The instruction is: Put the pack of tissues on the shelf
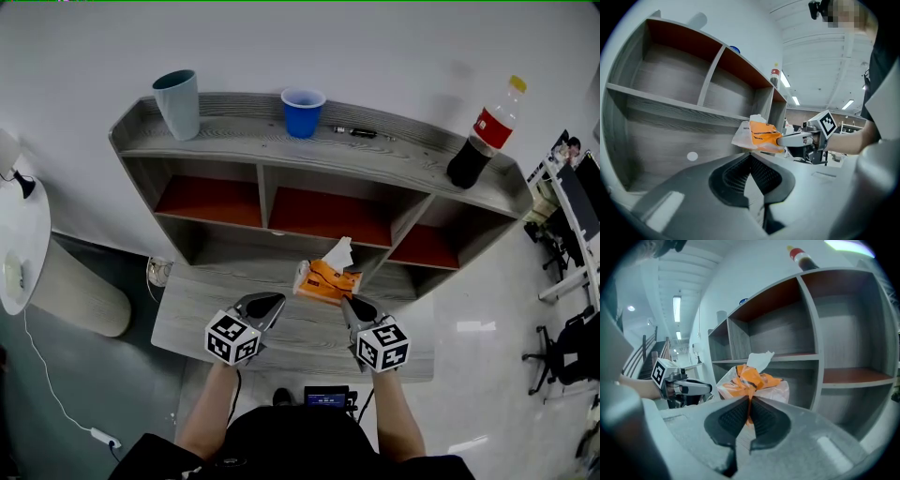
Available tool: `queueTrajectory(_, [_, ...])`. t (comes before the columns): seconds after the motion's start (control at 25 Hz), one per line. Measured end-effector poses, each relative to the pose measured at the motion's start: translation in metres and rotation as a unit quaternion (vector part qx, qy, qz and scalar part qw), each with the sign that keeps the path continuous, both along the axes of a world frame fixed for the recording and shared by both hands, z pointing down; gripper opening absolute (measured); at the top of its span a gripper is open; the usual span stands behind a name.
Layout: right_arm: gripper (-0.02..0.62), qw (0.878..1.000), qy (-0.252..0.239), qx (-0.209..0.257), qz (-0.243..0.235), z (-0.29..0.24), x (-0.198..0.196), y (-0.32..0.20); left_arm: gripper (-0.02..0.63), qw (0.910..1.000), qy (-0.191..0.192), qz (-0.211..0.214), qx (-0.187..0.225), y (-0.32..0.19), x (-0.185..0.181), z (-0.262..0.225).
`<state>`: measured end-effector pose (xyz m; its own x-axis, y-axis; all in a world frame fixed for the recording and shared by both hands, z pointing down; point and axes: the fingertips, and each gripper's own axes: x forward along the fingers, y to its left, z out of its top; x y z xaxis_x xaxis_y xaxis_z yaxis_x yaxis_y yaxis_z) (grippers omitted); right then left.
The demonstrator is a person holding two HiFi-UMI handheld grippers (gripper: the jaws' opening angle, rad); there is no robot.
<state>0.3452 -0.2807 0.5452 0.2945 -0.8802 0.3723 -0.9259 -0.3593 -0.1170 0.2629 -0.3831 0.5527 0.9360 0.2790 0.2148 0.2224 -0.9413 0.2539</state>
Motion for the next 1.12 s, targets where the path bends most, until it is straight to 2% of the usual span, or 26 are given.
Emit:
queueTrajectory(0.48, [0.006,1.000,0.010,0.010,-0.017,-0.012,0.018,0.019,0.003,0.9998,0.008,-0.018,0.005,0.022,0.012,-0.011])
queueTrajectory(1.12, [0.006,0.999,0.009,0.019,-0.031,-0.015,0.007,0.045,0.003,0.9997,0.014,-0.018,0.012,0.056,0.002,-0.025])
